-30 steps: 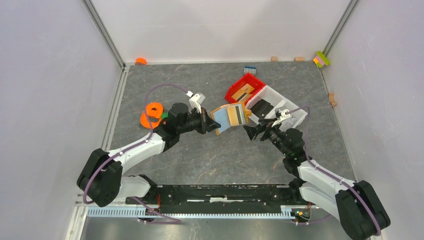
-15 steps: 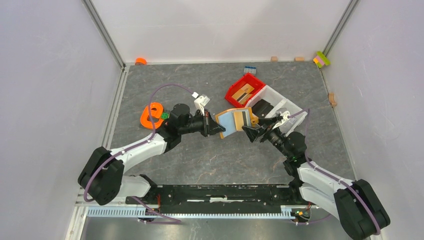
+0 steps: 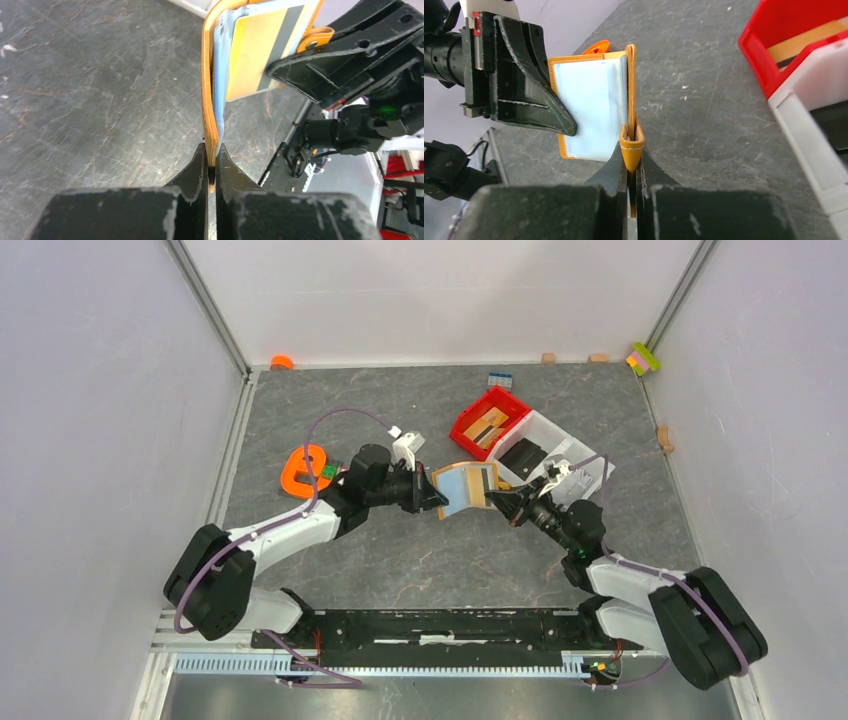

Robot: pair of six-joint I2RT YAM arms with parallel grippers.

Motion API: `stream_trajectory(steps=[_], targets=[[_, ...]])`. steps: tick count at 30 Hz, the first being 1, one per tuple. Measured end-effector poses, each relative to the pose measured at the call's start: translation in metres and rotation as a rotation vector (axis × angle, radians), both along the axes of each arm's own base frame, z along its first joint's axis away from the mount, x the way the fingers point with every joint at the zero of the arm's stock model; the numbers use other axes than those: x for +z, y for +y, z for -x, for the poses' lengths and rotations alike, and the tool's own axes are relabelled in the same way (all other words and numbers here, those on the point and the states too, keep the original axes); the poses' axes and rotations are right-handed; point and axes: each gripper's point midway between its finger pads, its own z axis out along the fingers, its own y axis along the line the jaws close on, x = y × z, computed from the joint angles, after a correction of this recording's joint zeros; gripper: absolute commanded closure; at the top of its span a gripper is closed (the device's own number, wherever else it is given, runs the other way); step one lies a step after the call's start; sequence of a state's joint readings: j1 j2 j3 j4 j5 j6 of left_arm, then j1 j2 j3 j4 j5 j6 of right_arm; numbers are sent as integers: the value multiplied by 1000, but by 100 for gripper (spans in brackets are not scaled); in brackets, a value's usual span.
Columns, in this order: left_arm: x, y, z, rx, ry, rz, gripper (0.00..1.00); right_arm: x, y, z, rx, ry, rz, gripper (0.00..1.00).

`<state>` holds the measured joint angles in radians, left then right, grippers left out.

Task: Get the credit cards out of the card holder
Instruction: Remove the credit card from the card holder.

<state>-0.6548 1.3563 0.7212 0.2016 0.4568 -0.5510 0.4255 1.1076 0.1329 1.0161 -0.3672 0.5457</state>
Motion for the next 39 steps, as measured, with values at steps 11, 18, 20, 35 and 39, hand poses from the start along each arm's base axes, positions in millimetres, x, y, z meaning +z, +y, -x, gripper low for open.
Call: stream_trajectory(steps=[11,18,20,35,39], targets=[[-32,36,-27,219,13,-226,54,-38,21,11,114,231,-85,100],[-25,41,-29,245,-4,-229,55,-38,27,11,145,265,-107,100],[-18,41,-28,248,-22,-214,55,-37,27,9,144,263,-106,100],[35,29,-1,169,-235,-62,64,-52,24,6,116,302,-52,100],[27,8,6,64,-212,-39,84,-52,24,7,116,306,-50,100]])
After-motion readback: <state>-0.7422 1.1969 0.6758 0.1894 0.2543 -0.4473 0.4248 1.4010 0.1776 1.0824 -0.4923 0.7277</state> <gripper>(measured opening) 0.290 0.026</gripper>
